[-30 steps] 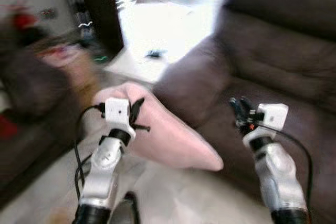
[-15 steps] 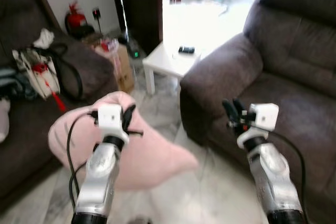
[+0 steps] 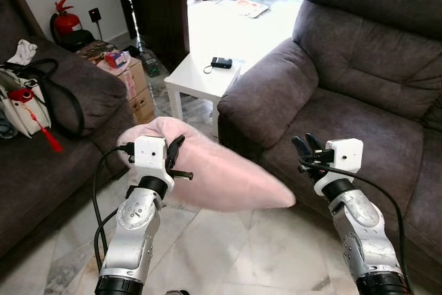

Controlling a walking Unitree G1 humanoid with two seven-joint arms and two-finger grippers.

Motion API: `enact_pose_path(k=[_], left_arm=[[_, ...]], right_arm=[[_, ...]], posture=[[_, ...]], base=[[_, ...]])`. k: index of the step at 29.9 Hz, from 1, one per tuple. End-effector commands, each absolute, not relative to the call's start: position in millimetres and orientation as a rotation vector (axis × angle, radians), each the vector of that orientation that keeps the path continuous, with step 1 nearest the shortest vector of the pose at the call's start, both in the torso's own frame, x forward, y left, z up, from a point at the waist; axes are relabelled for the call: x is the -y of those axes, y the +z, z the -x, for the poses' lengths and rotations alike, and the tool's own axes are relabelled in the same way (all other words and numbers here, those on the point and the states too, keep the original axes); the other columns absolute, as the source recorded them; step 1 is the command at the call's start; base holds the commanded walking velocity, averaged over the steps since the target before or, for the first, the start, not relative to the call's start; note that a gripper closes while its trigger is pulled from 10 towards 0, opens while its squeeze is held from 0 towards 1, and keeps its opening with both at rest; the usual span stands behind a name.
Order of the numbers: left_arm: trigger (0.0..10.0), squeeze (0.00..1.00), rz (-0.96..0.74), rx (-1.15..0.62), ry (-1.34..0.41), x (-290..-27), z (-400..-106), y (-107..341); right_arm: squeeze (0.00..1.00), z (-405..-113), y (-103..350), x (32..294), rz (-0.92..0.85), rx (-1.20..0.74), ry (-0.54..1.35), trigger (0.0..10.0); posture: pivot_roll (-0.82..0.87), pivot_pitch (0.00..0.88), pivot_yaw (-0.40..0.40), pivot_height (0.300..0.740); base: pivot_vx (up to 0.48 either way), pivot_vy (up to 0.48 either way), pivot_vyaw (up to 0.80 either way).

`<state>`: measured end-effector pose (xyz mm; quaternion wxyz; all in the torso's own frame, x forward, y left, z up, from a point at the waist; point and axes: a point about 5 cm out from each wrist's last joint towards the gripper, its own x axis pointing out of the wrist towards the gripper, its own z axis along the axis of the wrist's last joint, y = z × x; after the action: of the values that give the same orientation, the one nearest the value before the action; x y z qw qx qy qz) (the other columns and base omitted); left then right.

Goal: Move the pillow to the sofa from floor

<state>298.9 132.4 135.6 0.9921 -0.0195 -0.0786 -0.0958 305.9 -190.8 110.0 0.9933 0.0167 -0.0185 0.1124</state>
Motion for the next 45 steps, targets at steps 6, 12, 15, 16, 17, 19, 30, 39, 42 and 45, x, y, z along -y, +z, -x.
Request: enact_pose_path(k=[6, 12, 15, 16, 17, 19, 30, 39, 42, 45], left_arm=[[10.0, 0.00, 0.076, 0.235, -0.186, -132.9, -302.4, 154.1], [10.0, 0.00, 0.080, 0.229, -0.185, -132.5, -302.1, 152.6], [10.0, 0.00, 0.080, 0.228, -0.183, -132.3, -301.5, 152.2], [10.0, 0.00, 0.080, 0.227, -0.183, -132.4, -301.5, 152.2], [10.0, 0.00, 0.076, 0.229, -0.183, -132.5, -301.5, 152.1], [10.0, 0.00, 0.074, 0.230, -0.184, -132.5, -301.4, 152.0], [10.0, 0.00, 0.064, 0.229, -0.187, -132.7, -301.8, 152.1], [10.0, 0.00, 0.048, 0.214, -0.191, -132.7, -302.2, 149.6], [10.0, 0.00, 0.045, 0.212, -0.191, -132.8, -302.2, 149.3], [10.0, 0.00, 0.037, 0.211, -0.194, -132.1, -302.1, 149.1]], right_arm=[[0.00, -308.5, 111.2, 190.4, -0.031, 0.037, 0.207, 10.0], [0.00, -308.3, 112.0, 188.8, -0.038, 0.044, 0.201, 10.0], [0.00, -309.5, 112.8, 189.4, -0.036, 0.041, 0.191, 10.0], [0.00, -309.6, 112.9, 189.4, -0.038, 0.042, 0.191, 10.0], [0.00, -310.1, 112.6, 189.6, -0.042, 0.038, 0.187, 10.0], [0.00, -310.6, 112.5, 189.4, -0.044, 0.035, 0.185, 10.0], [0.00, -312.7, 110.0, 194.3, -0.023, 0.015, 0.130, 10.0], [0.00, -312.2, 108.9, 196.0, -0.026, 0.010, 0.113, 10.0], [0.00, -312.2, 108.9, 195.9, -0.023, 0.010, 0.111, 10.0], [0.00, -312.6, 109.4, 195.8, -0.025, 0.012, 0.110, 10.0]], posture=[[-0.03, 0.110, -0.024, 0.740], [-0.03, 0.106, -0.026, 0.740], [-0.03, 0.105, -0.029, 0.740], [-0.03, 0.105, -0.029, 0.740], [-0.03, 0.105, -0.029, 0.740], [-0.03, 0.105, -0.029, 0.740], [-0.03, 0.109, -0.027, 0.740], [-0.03, 0.114, -0.024, 0.740], [-0.03, 0.115, -0.024, 0.740], [-0.03, 0.117, -0.025, 0.740]], base=[[0.000, 0.050, 0.00], [0.000, 0.327, 0.00], [0.000, 0.195, -0.21], [0.000, 0.000, -0.62], [0.000, 0.000, -0.80], [0.000, 0.000, -0.80], [0.000, 0.000, -0.66], [0.000, 0.000, -0.80], [0.000, 0.000, -0.80], [0.000, 0.000, -0.80]])
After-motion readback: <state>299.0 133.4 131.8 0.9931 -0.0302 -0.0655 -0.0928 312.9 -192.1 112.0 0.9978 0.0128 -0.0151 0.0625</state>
